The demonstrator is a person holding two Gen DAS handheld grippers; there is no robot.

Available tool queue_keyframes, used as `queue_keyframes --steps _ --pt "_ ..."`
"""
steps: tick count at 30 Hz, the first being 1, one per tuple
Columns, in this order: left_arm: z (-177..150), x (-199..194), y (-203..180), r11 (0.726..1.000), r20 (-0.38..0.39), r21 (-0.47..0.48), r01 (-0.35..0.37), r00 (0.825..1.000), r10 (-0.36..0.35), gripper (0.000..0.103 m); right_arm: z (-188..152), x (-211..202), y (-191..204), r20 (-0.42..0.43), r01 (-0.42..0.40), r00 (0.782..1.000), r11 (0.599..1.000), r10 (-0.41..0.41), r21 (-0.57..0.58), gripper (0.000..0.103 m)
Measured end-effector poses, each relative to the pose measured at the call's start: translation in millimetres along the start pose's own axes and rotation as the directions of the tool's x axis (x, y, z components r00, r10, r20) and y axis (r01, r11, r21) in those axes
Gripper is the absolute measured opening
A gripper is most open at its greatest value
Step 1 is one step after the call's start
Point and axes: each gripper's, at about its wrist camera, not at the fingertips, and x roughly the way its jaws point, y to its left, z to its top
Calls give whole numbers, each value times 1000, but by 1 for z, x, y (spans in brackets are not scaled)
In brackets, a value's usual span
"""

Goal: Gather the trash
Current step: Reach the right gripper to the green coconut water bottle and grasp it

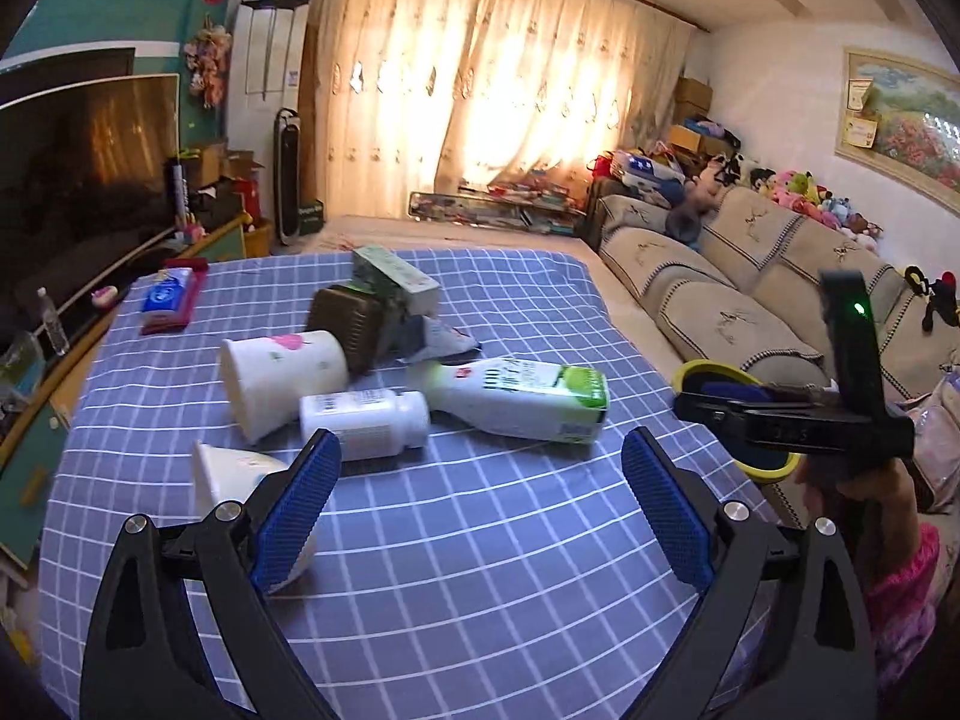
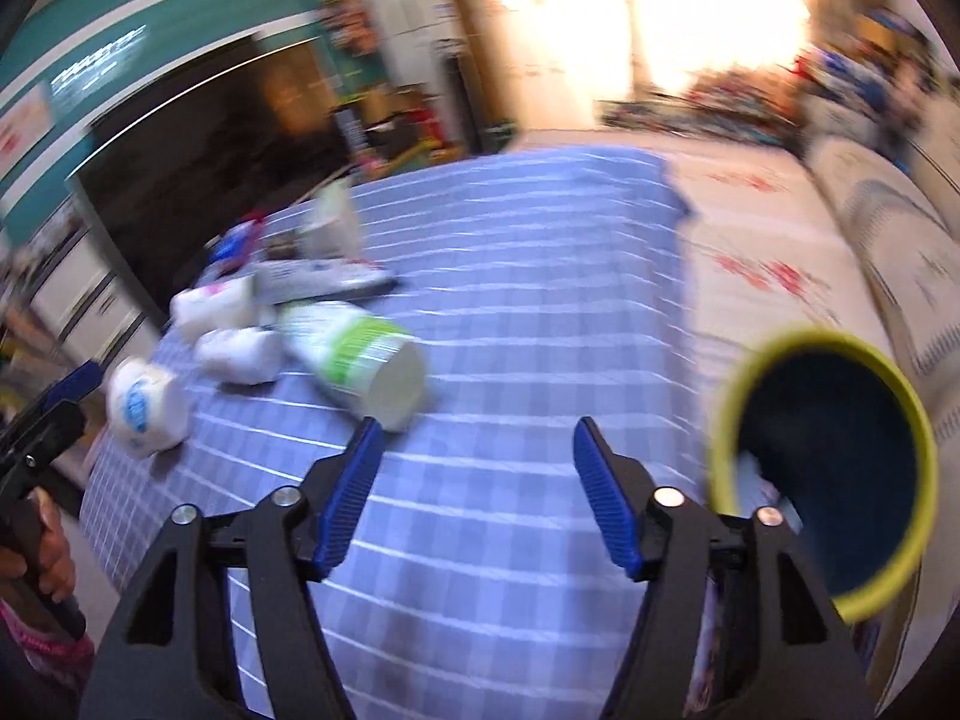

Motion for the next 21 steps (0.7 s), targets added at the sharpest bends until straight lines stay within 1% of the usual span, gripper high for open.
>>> queue_keyframes --steps 4,11,13,16,21 --pt "-2 2 -5 1000 8 -3 -6 1000 6 93 14 24 23 0 -32 999 995 32 -94 78" --pt "-8 5 -5 1000 -6 -24 7 1000 -7 93 27 68 28 -50 -35 998 989 28 -145 79" --pt "-10 5 -6 1000 -10 -26 11 1000 -11 93 27 73 28 -55 -43 998 987 35 -154 79" --pt "-11 8 -7 1000 -16 -26 14 1000 -14 93 26 75 35 -54 -92 995 979 84 -179 79" --pt "-12 12 -6 999 -32 -45 25 999 -27 93 14 64 51 -77 -133 990 964 118 -231 80"
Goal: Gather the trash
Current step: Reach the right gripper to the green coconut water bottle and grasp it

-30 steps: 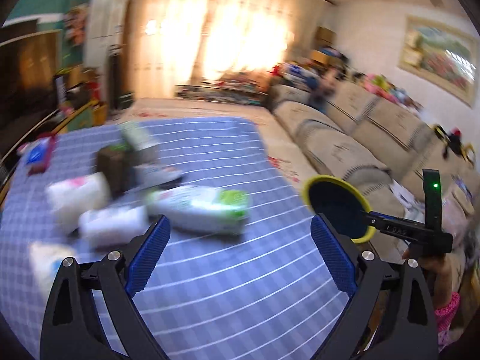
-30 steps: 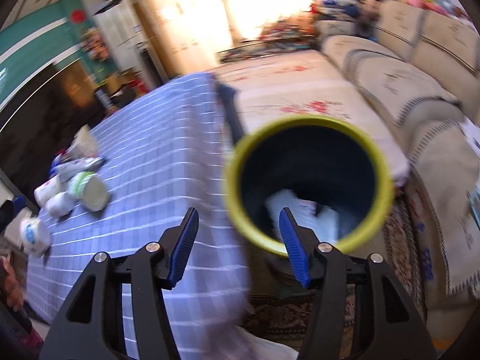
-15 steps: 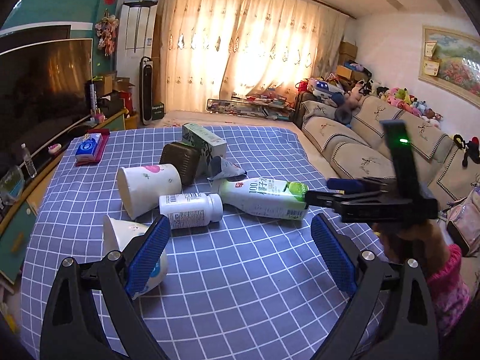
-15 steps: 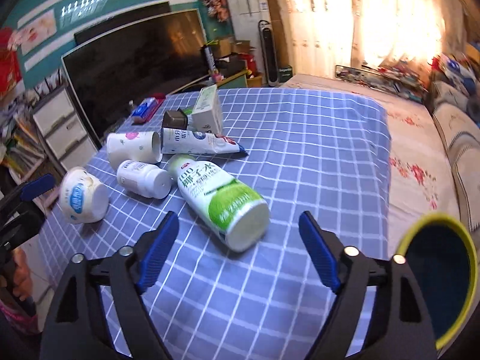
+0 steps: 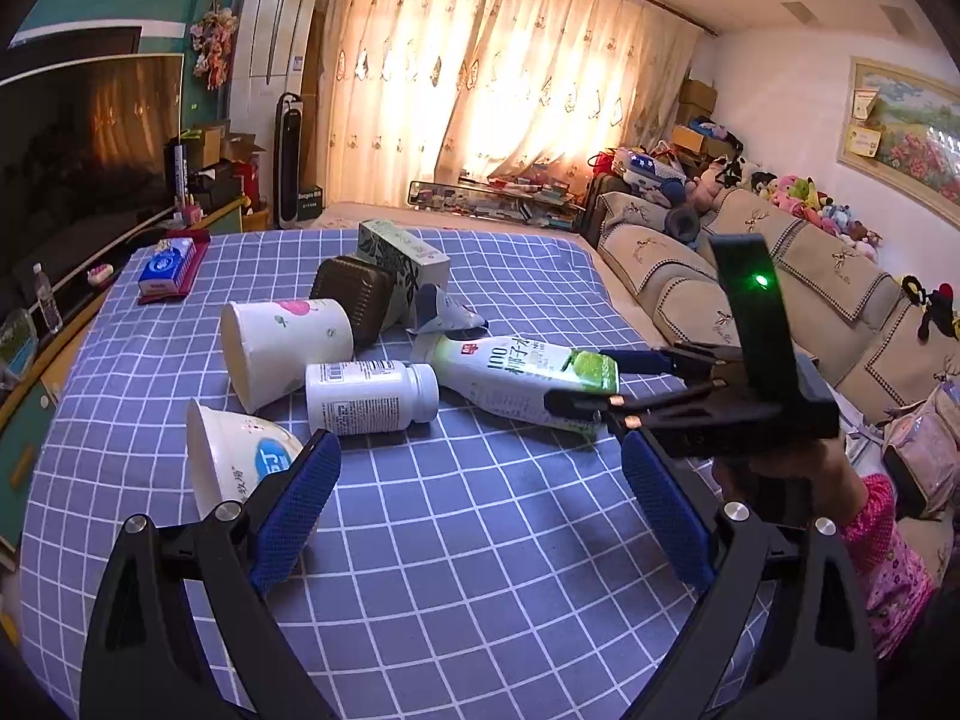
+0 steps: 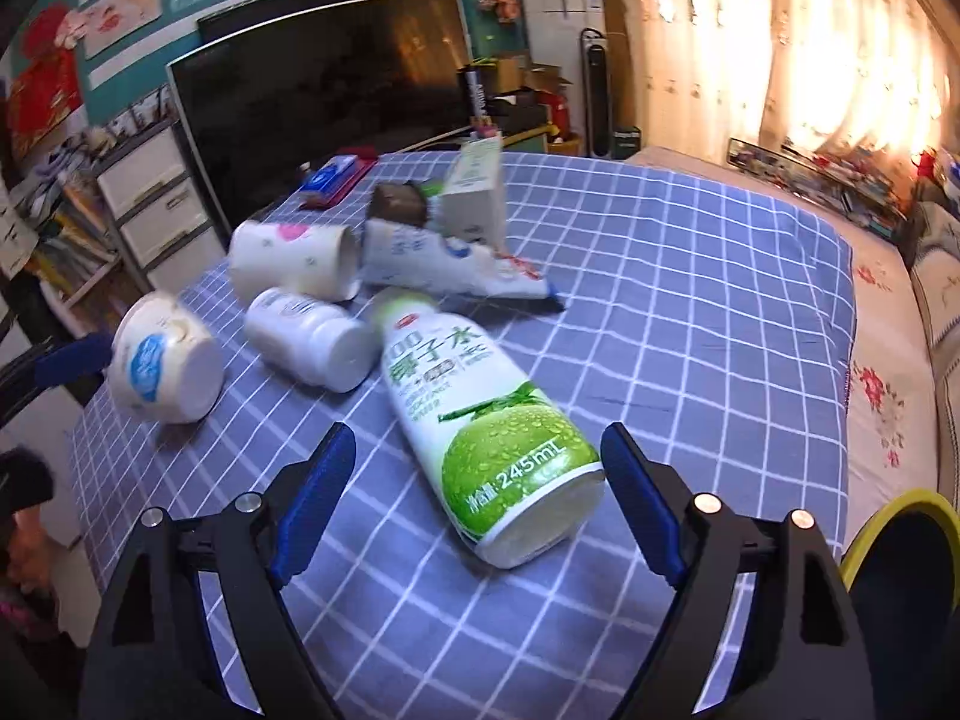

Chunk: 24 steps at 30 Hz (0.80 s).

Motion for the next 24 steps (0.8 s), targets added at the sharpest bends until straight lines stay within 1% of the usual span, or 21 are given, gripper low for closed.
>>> queue_keyframes --steps 4,7,10,12,14,15,16,19,24 --pt "0 0 2 1000 3 -11 -2 1000 2 93 -11 -4 19 -17 -22 1000 999 22 -33 80" --pt "0 -3 3 1000 12 -12 -8 1000 8 93 -17 -6 29 -12 -32 999 999 32 -24 77" --pt "-1 -4 4 1000 15 -14 -10 1000 11 93 -20 0 34 -24 -14 1000 1000 13 -7 75" --pt "-2 -5 4 1000 17 -13 -10 1000 11 93 -22 10 34 -46 9 999 1000 -9 8 70" --pt "-2 -8 3 1000 17 -12 -9 1000 9 93 -21 17 30 -59 7 998 999 -4 49 60" --pt "-3 -8 2 1000 18 -10 -10 1000 10 93 -21 19 27 -54 -1 999 998 5 68 58" --pt "-3 -8 2 1000 18 -10 -11 1000 11 93 -20 19 26 -50 1 999 997 3 78 53" --pt "-4 -10 4 1000 18 -14 -15 1000 15 93 -18 16 24 -33 15 999 995 -12 101 52" --pt "-5 -9 10 999 17 -29 -19 1000 20 93 -14 -11 28 35 60 997 995 -63 84 51"
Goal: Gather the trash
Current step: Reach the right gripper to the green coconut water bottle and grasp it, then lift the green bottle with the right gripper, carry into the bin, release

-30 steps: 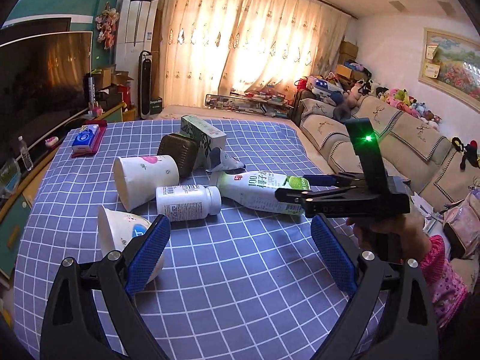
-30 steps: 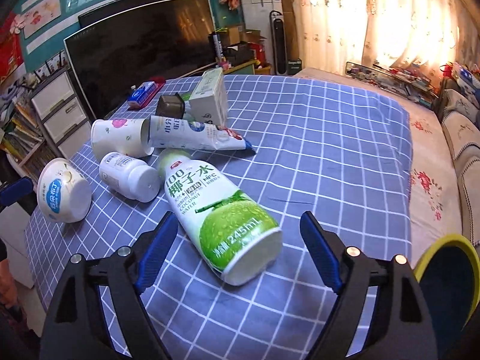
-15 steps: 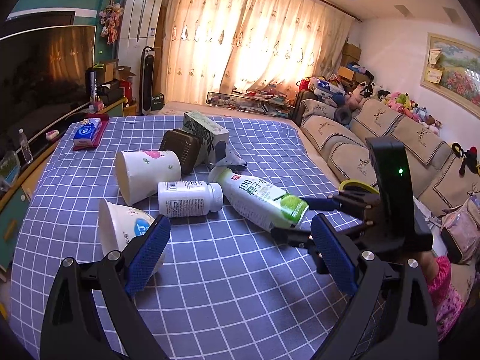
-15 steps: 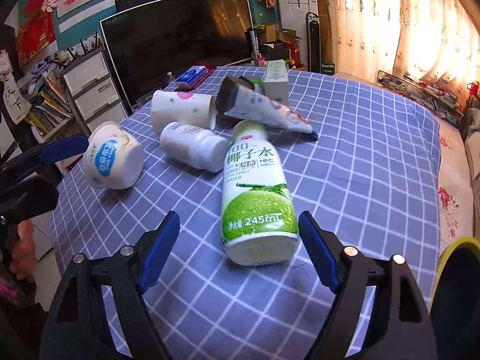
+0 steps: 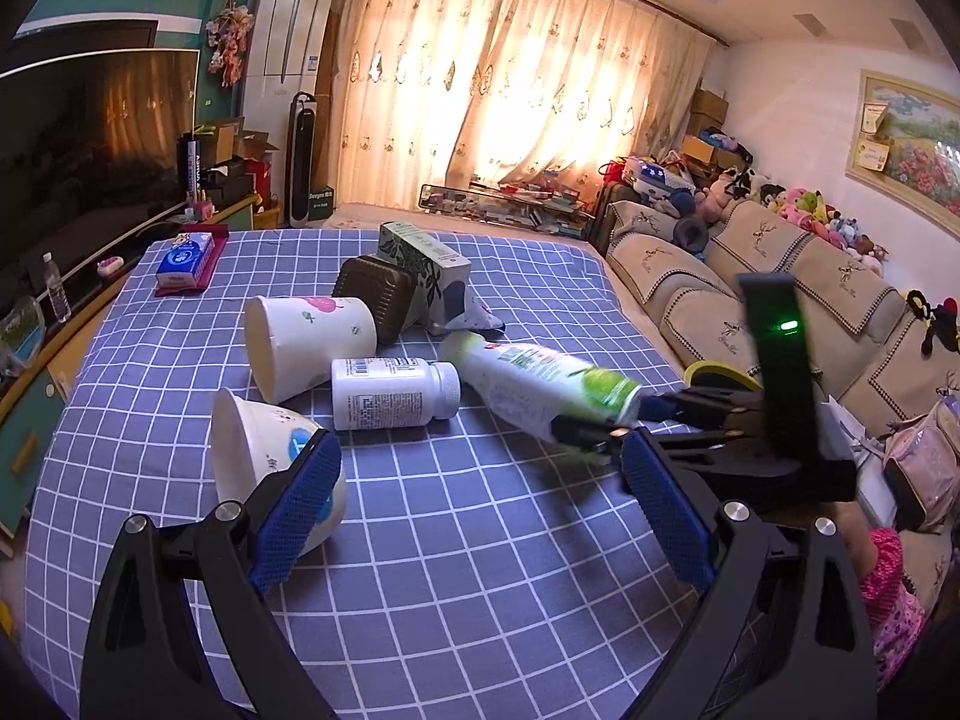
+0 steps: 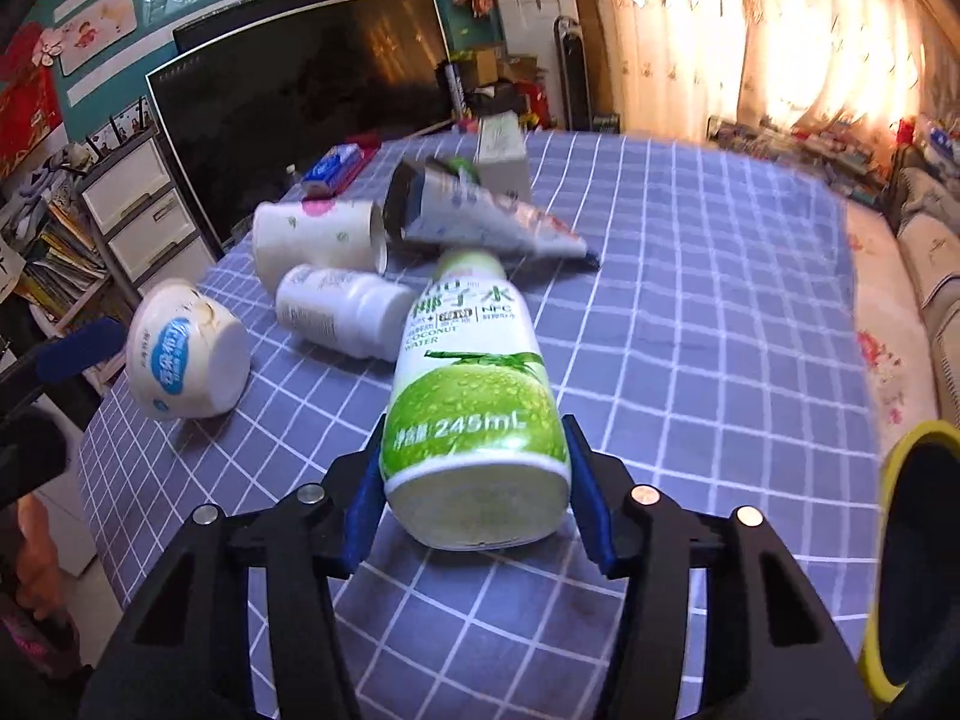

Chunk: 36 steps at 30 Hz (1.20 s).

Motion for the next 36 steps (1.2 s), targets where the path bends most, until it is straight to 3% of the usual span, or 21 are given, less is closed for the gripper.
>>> queue_keyframes --steps 11,21,27,32,36 --pt "-1 2 -1 1000 -4 4 5 1000 -5 93 19 -63 3 162 35 986 999 -31 -19 49" --pt "-3 6 -4 1000 -12 11 6 1000 -6 93 16 -76 -4 153 34 988 999 -35 11 49" --pt "-3 6 -5 1000 -13 16 1 1000 -1 93 15 -96 -16 189 34 981 998 -43 52 49" --pt "-2 6 -5 1000 -11 17 -4 1000 5 93 12 -129 -53 242 127 957 982 -159 140 49" --pt "-1 8 -5 1000 -15 19 -9 1000 9 93 1 -158 -100 264 224 918 937 -295 269 49"
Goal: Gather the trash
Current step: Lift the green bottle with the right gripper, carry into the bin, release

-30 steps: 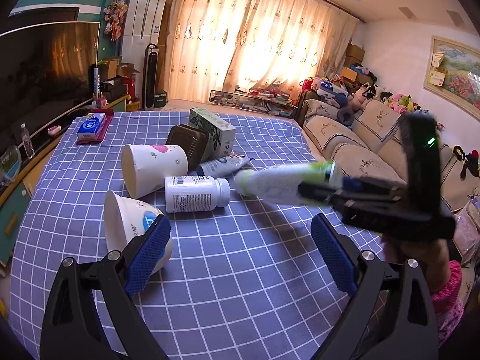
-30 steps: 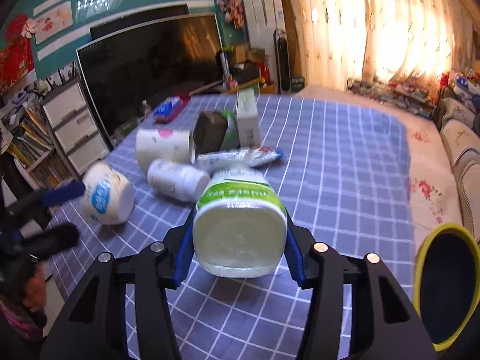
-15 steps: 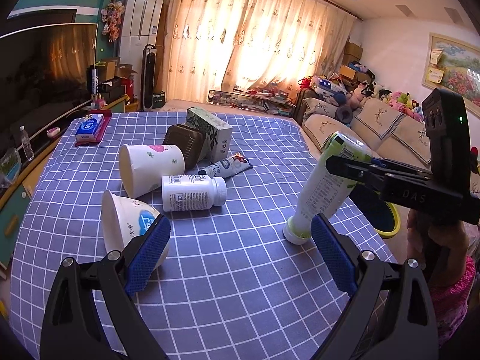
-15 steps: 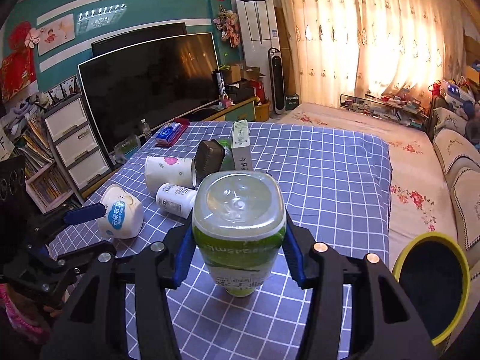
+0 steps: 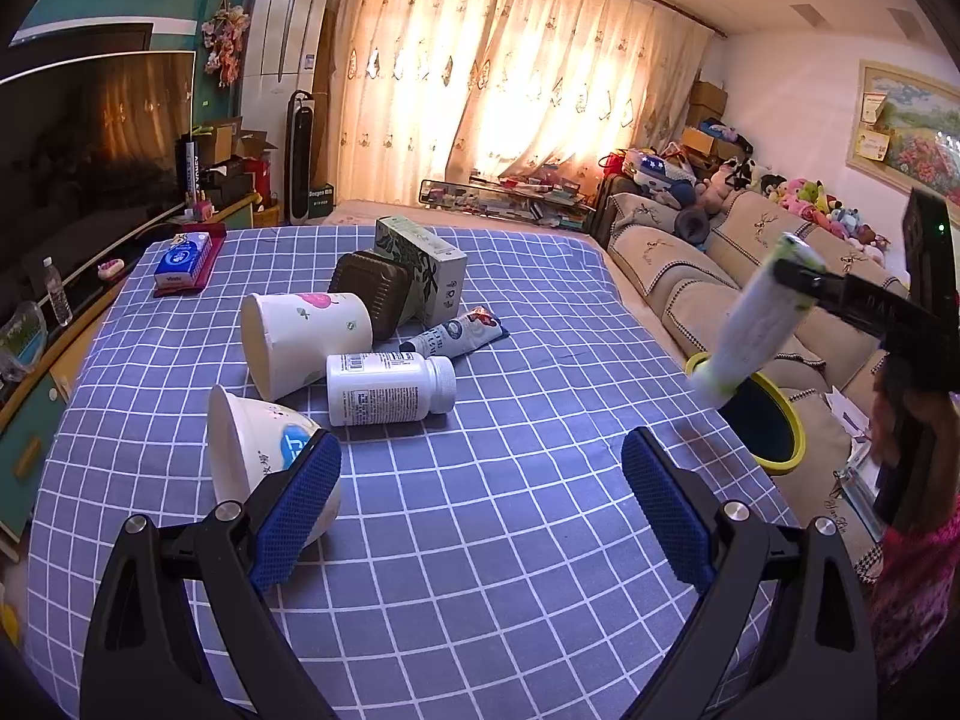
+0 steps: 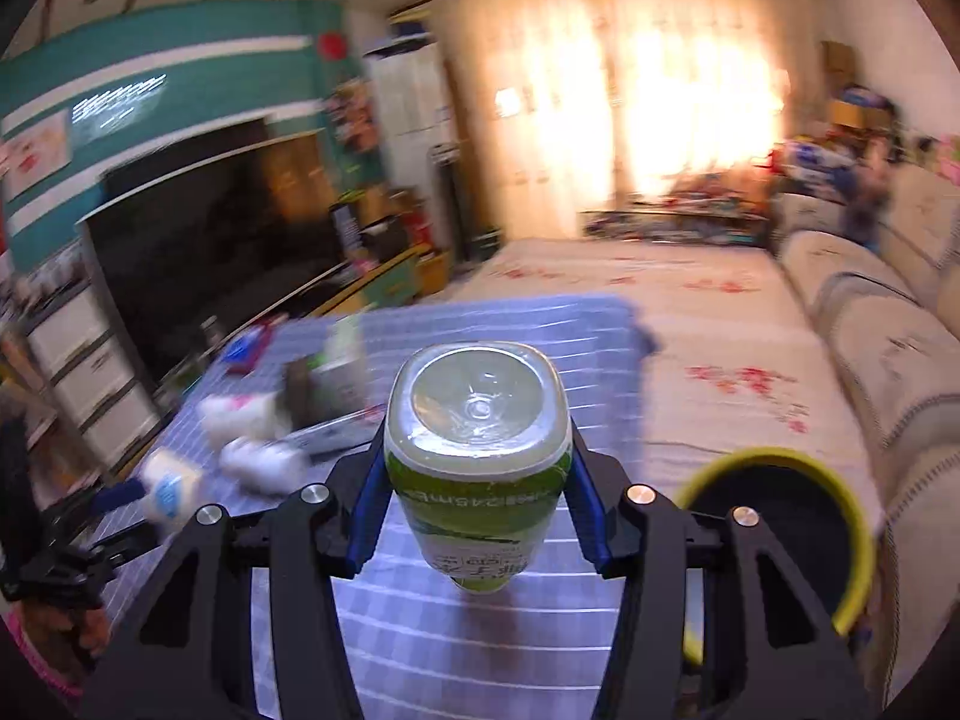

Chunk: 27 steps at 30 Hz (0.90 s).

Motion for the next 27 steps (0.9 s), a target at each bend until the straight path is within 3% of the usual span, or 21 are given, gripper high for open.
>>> queue_keyframes --steps 7,11,16,22,27 --pt "1 10 -7 1000 -23 16 -7 1000 7 93 -7 -6 -81 19 198 979 972 -202 130 49" --pt "2 13 -13 999 -28 32 -9 1000 10 93 -25 17 -120 -57 306 952 937 -300 170 49" --pt "1 15 -15 999 -38 43 -23 999 24 93 -60 60 -153 -192 379 920 903 -343 202 49" --pt "1 13 -12 998 -39 35 -43 998 44 93 -90 85 -166 -280 437 882 880 -378 188 51" --pt "2 9 -9 998 -28 30 -47 998 48 93 -91 80 -162 -270 438 884 879 -383 188 53"
